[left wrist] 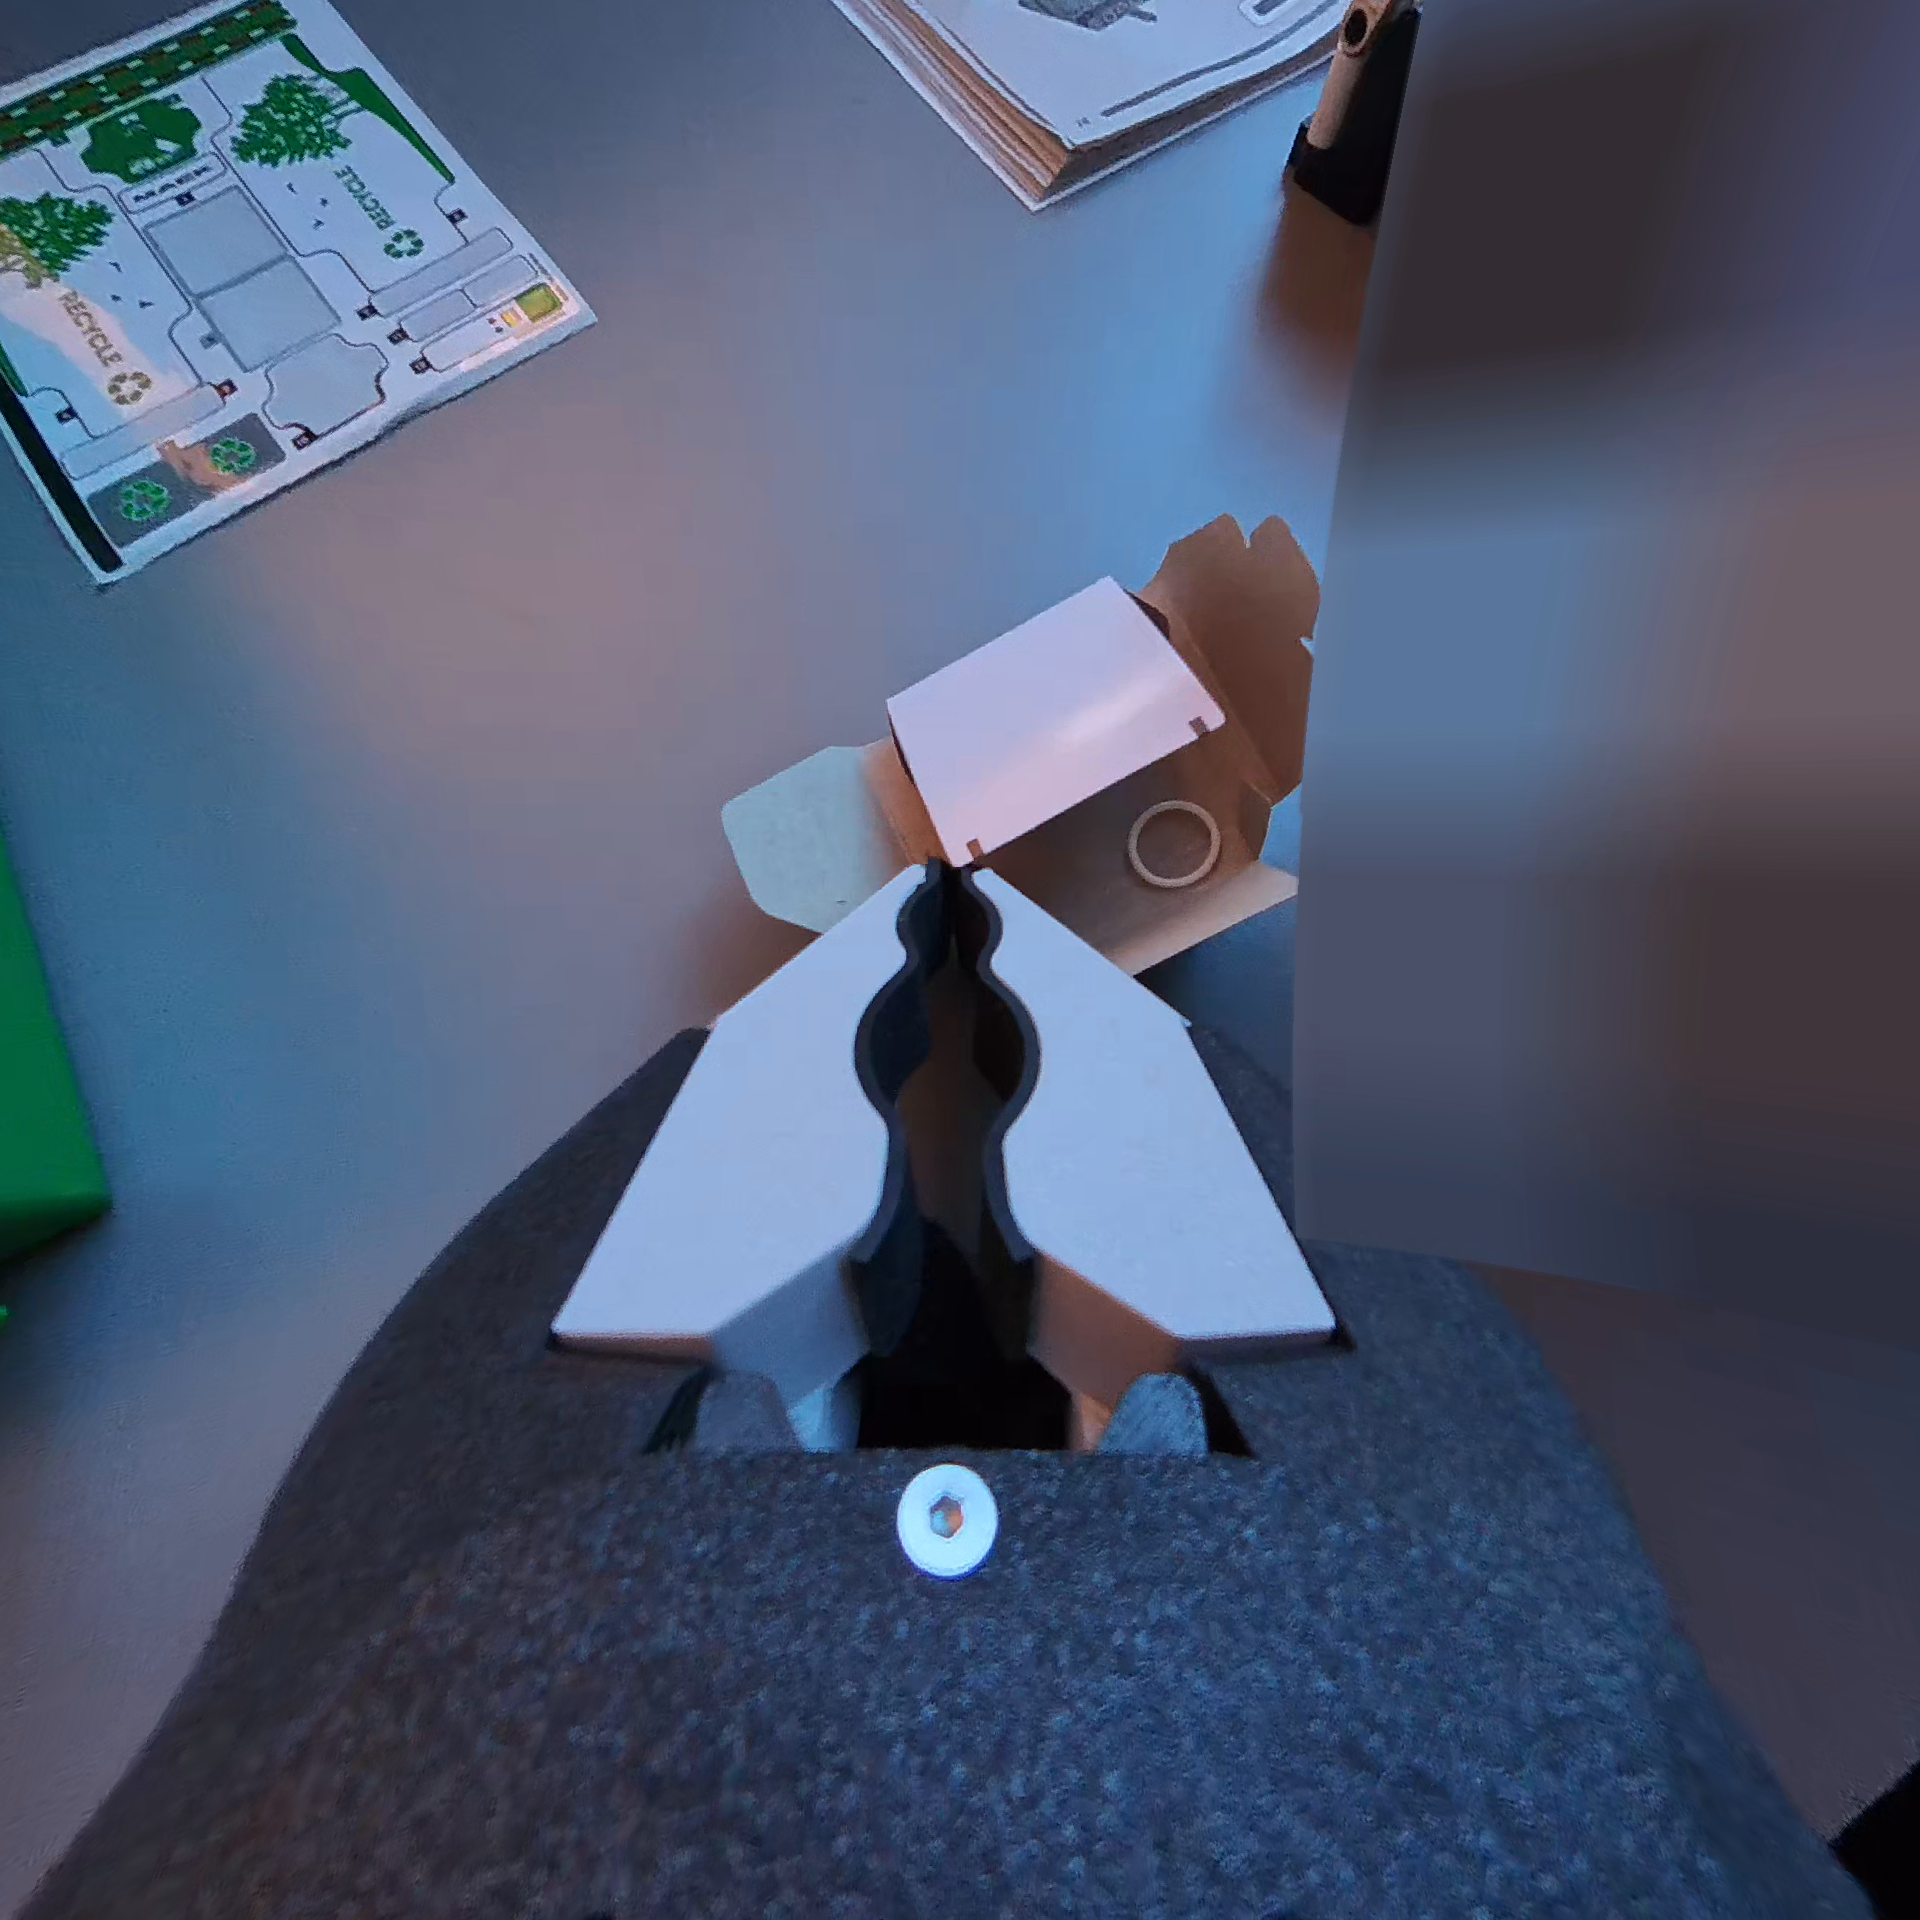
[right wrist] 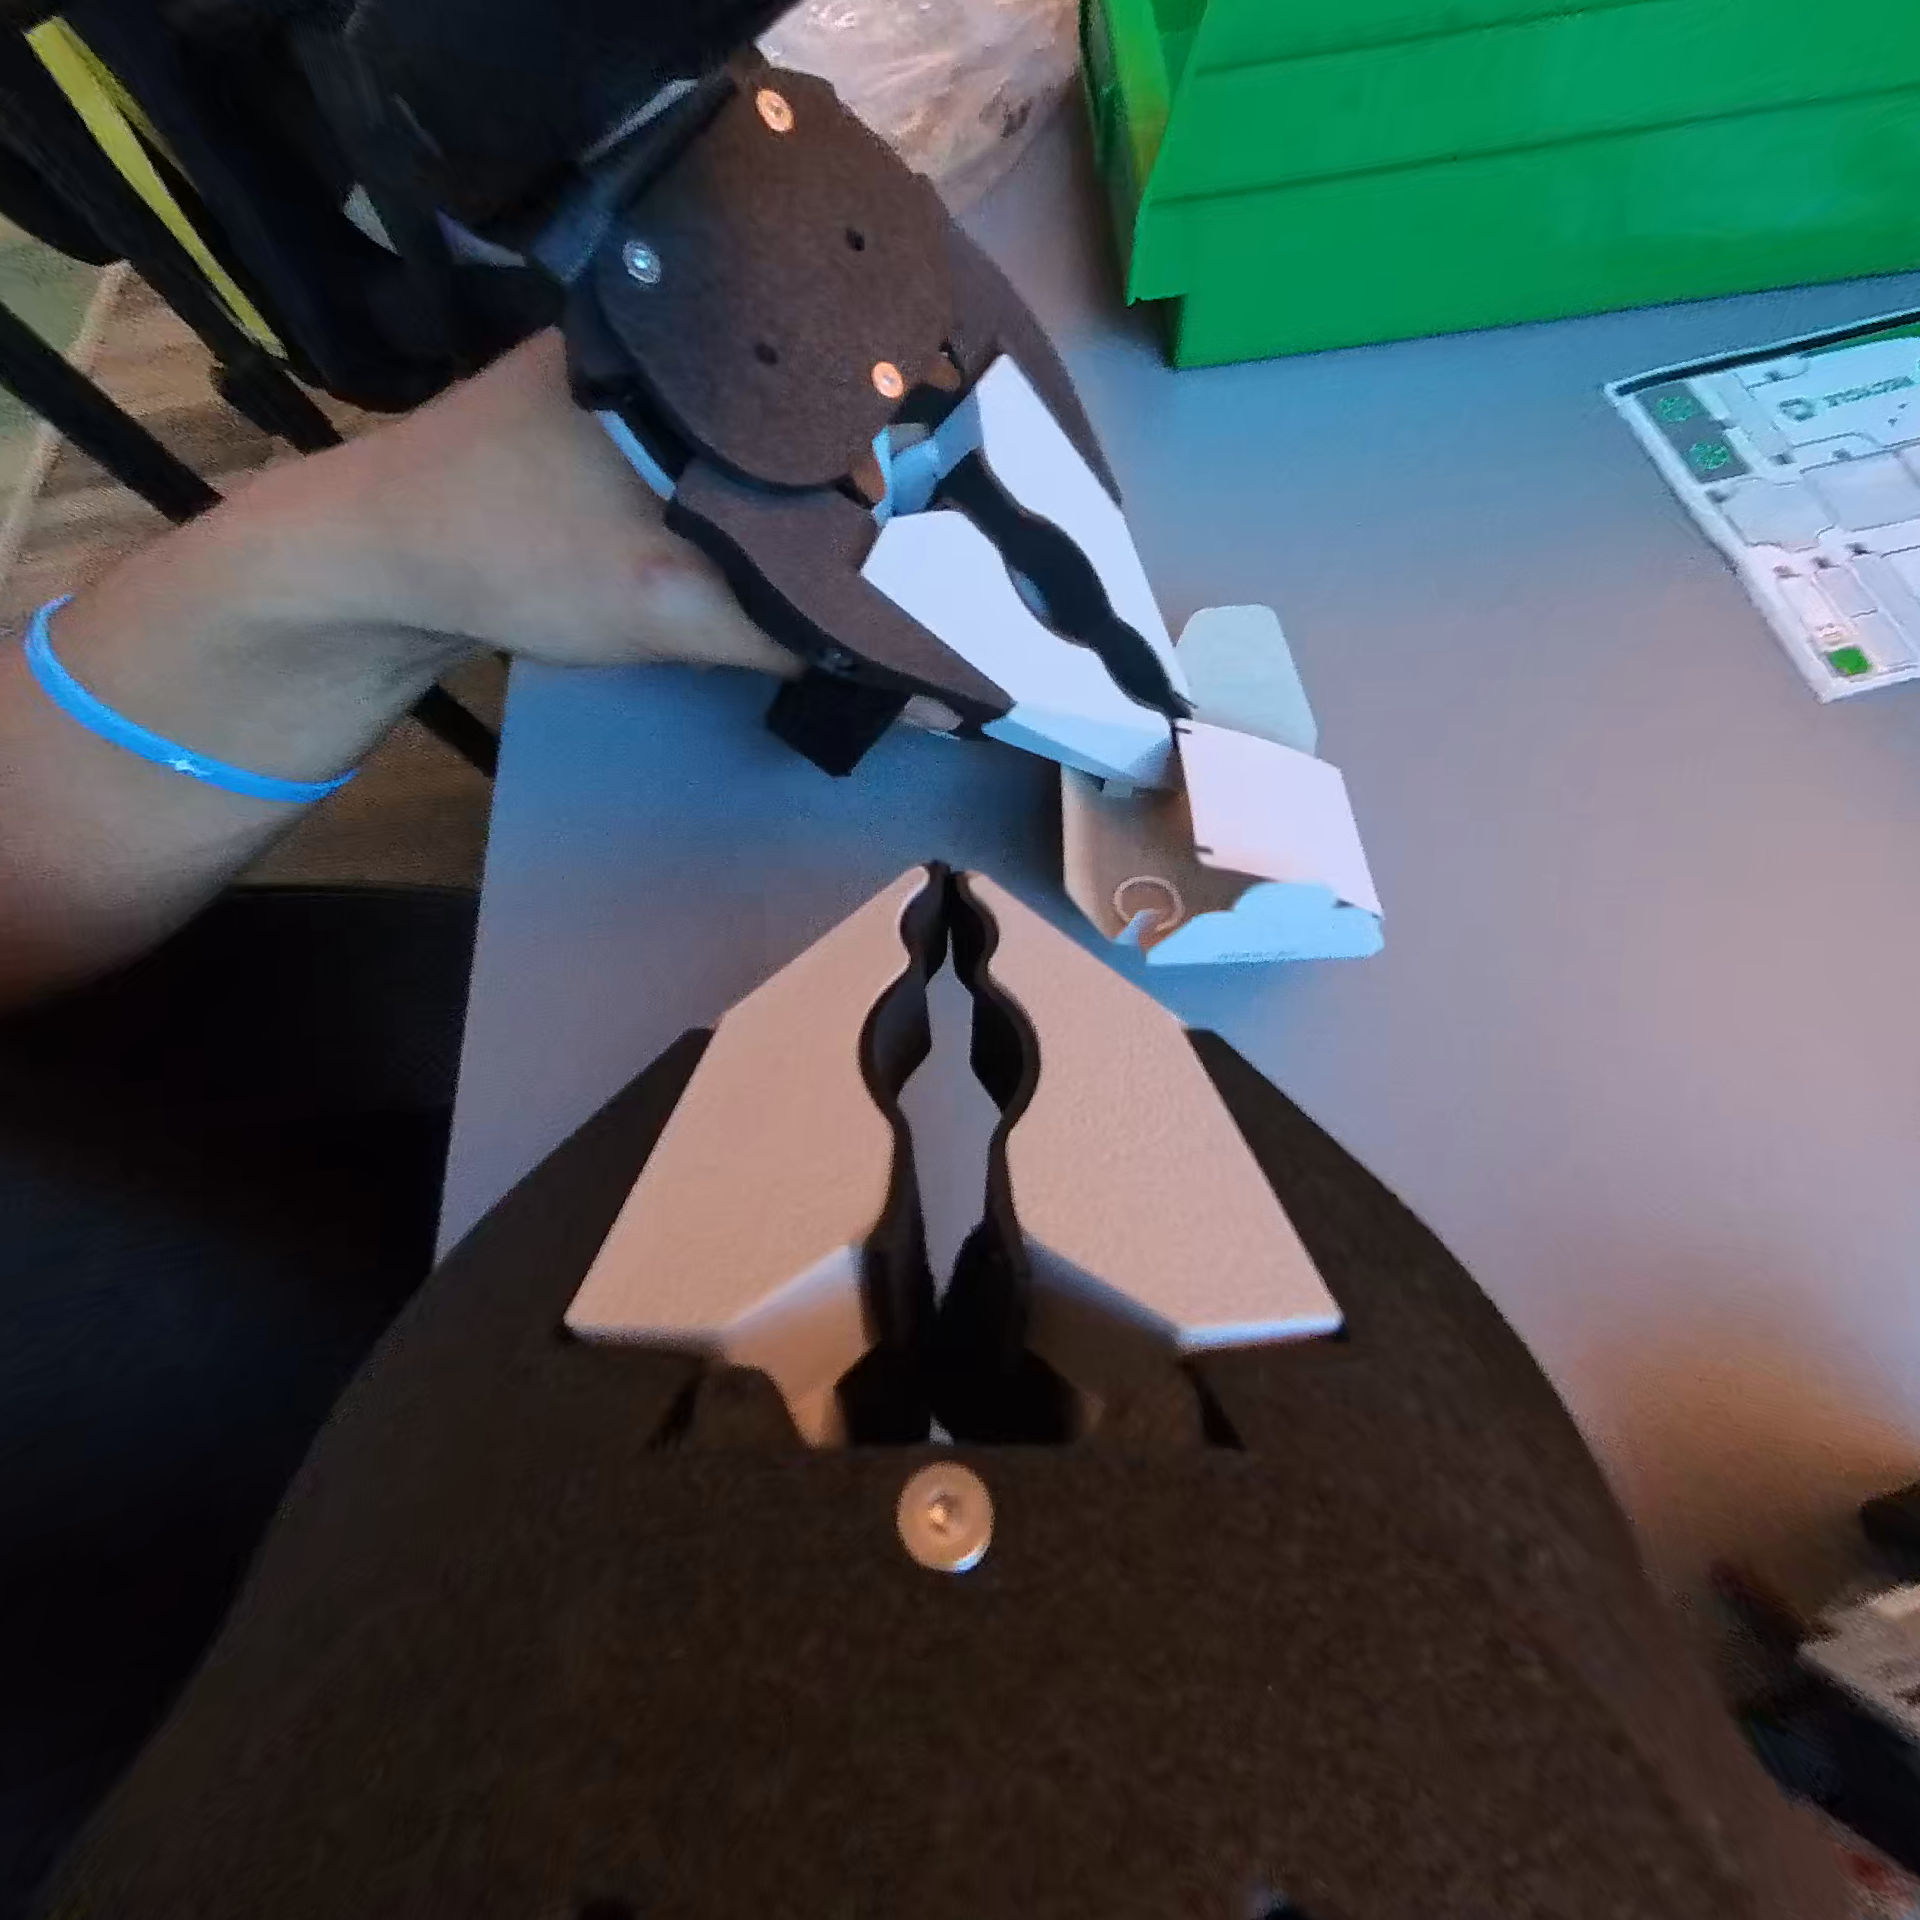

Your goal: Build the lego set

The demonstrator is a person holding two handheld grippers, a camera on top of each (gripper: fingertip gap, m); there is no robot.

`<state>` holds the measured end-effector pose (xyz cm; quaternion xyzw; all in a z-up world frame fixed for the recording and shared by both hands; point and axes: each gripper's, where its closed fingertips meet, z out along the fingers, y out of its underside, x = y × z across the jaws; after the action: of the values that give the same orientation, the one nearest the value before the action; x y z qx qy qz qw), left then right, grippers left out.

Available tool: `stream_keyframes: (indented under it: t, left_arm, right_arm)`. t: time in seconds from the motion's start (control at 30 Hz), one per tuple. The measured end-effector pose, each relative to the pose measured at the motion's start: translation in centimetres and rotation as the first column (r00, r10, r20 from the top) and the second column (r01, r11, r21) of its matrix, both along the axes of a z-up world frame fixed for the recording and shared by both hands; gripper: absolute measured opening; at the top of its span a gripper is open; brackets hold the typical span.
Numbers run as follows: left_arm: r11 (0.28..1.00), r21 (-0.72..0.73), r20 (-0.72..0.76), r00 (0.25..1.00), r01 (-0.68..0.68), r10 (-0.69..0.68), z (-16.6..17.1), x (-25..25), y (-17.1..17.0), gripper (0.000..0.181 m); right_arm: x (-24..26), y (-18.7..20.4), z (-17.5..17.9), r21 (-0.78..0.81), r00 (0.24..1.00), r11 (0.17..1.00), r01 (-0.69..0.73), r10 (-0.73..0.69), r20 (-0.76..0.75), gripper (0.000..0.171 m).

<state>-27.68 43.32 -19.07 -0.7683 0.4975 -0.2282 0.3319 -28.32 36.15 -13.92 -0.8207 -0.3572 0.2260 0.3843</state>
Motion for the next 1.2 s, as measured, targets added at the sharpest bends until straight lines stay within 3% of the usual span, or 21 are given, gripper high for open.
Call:
stream_keyframes:
  t: [0.1,0.2,0.37,0.53,0.63,0.77,0.83,0.9,1.2]
  left_arm:
    - [0.999,0.023,-0.008,0.999,0.032,-0.032,0.0,0.2,-0.3,0.0]
    - [0.998,0.029,-0.014,0.998,0.055,-0.055,0.0,0.5,-0.6,0.0]
    - [0.998,0.022,-0.021,0.998,0.059,-0.058,0.0,0.6,-0.7,0.0]
    - [0.998,0.057,-0.044,0.999,0.034,-0.032,0.0,0.4,0.0,0.0]
    - [0.997,0.073,-0.045,0.999,0.028,-0.024,0.0,0.5,0.5,0.0]
    - [0.995,0.075,-0.06,0.996,0.064,-0.059,0.0,0.5,0.6,0.0]
    - [0.993,0.092,-0.079,0.994,0.078,-0.071,-0.1,0.6,0.7,0.0]
    - [0.992,0.09,-0.083,0.993,0.086,-0.079,-0.1,0.7,0.7,0.0]
    - [0.996,0.018,-0.016,0.996,0.088,-0.088,-0.1,0.8,0.2,0.0]
  right_arm:
    - [1.7,1.3,-1.0,0.075,0.988,0.995,0.072,-0.081,0.13,0.0]
    - [0.8,1.6,-2.3,0.143,0.969,0.99,0.006,-0.041,0.243,0.023]
    - [1.0,2.4,-4.8,0.111,0.934,0.994,-0.002,-0.038,0.354,0.023]
    - [0.7,1.1,-5.2,0.0,0.956,1.0,0.003,-0.003,0.294,0.007]
    - [-0.6,-0.9,-5.2,-0.108,0.975,0.992,-0.069,0.09,0.205,0.003]
    - [-0.7,-0.8,-3.2,-0.02,0.984,0.998,-0.061,0.063,0.164,0.004]
    - [0.1,1.2,-1.0,0.106,0.989,0.994,0.016,-0.032,0.143,0.018]
    - [0.8,2.4,-1.5,0.138,0.977,0.99,0.033,-0.061,0.206,0.032]
    - [1.9,4.1,-4.9,0.049,0.947,0.997,0.066,-0.078,0.312,0.041]
